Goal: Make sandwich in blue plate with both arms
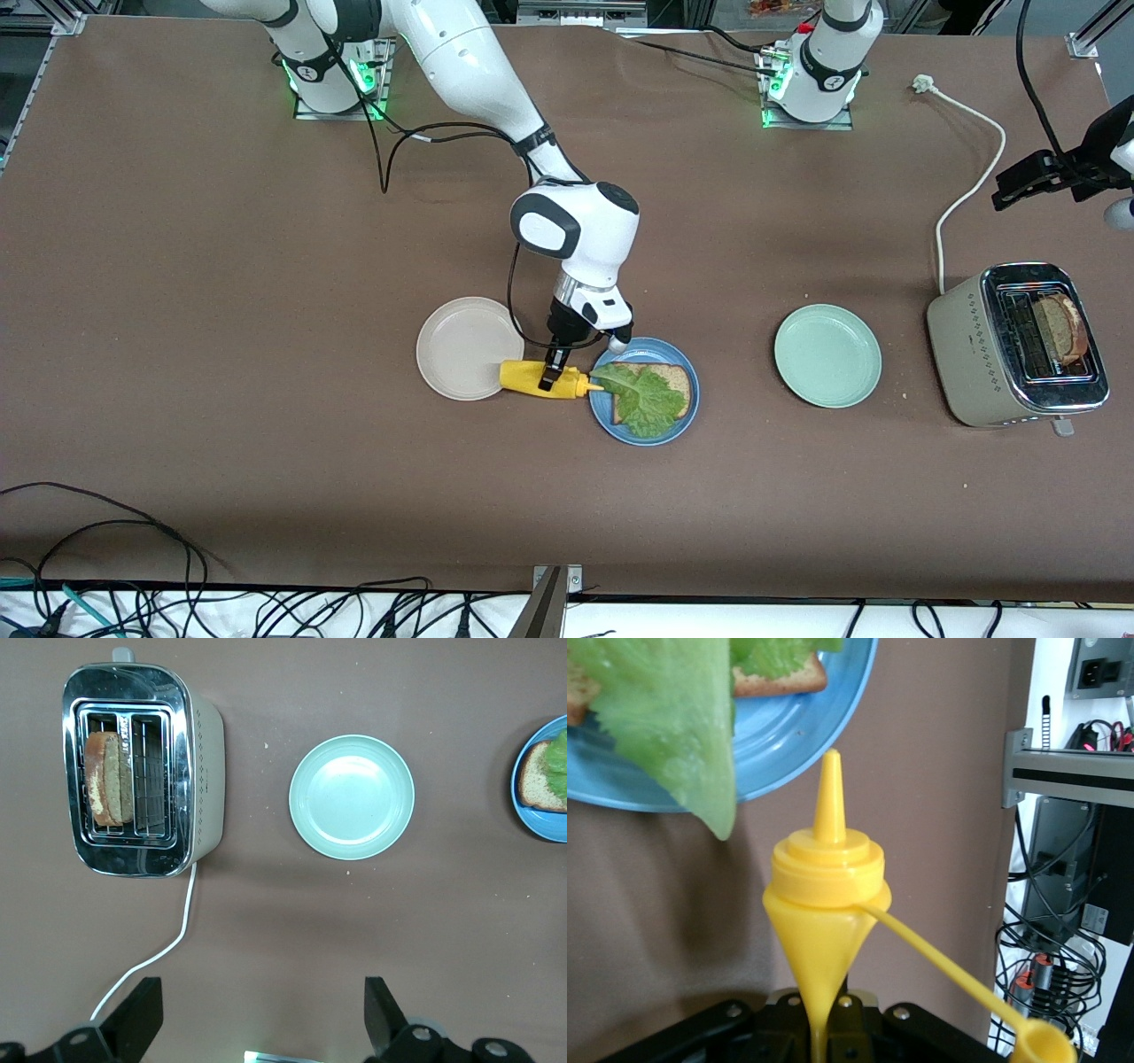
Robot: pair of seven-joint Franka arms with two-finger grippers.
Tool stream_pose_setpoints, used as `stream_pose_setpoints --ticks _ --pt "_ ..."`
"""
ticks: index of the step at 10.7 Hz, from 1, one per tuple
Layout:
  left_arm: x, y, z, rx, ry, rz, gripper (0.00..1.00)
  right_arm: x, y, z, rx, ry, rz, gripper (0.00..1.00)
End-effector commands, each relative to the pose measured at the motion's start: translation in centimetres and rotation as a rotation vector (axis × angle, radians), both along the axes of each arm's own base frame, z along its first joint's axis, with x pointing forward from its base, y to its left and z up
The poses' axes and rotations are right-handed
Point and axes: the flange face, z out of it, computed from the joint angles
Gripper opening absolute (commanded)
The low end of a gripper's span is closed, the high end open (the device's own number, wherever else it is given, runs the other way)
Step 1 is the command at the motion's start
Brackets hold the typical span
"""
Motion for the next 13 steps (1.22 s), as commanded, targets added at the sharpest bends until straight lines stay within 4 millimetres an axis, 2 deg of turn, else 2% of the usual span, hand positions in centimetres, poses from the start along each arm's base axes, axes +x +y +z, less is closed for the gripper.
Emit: stream_pose_setpoints --ticks 1,3,6,7,8,9,10,11,13 --pt "0.0 0.0 0.6 -0.017 0.002 0.004 1.00 0.5 0.4 5.4 0.000 -0.031 -0.020 0.00" --pt "0.0 0.1 0.6 -0.018 0.002 0.006 1.00 0.6 -0.2 12.1 0.069 0.046 -0.053 0.00" --pt "0.0 -0.1 0.6 -0.018 0.002 0.001 1.00 0.7 -3.9 21.9 0.087 0.157 -0.089 0.00" --pt "0.1 -0.4 0.6 -0.020 -0.003 -0.013 1.00 1.0 -6.1 24.7 0.136 0.220 -0.123 0.00" --pt "0.6 -0.7 -0.1 -0.020 0.006 -0.021 1.00 1.6 -9.1 27.1 0.223 0.287 -0.150 0.00" --pt "1.0 0.0 -0.7 -0.021 0.010 -0.009 1.00 1.8 -12.0 28.7 0.294 0.346 -0.168 0.00" --pt "2.3 0.5 -3.2 -0.006 0.046 -0.005 1.00 2.1 -15.2 29.9 0.339 0.389 -0.181 0.00" --pt "2.9 0.9 -4.6 -0.003 0.073 0.000 1.00 2.3 -18.3 30.8 0.377 0.434 -0.160 0.00" --pt "4.3 3.9 -6.8 0.011 0.105 0.044 1.00 3.5 -26.0 31.2 0.500 0.551 -0.116 0.00"
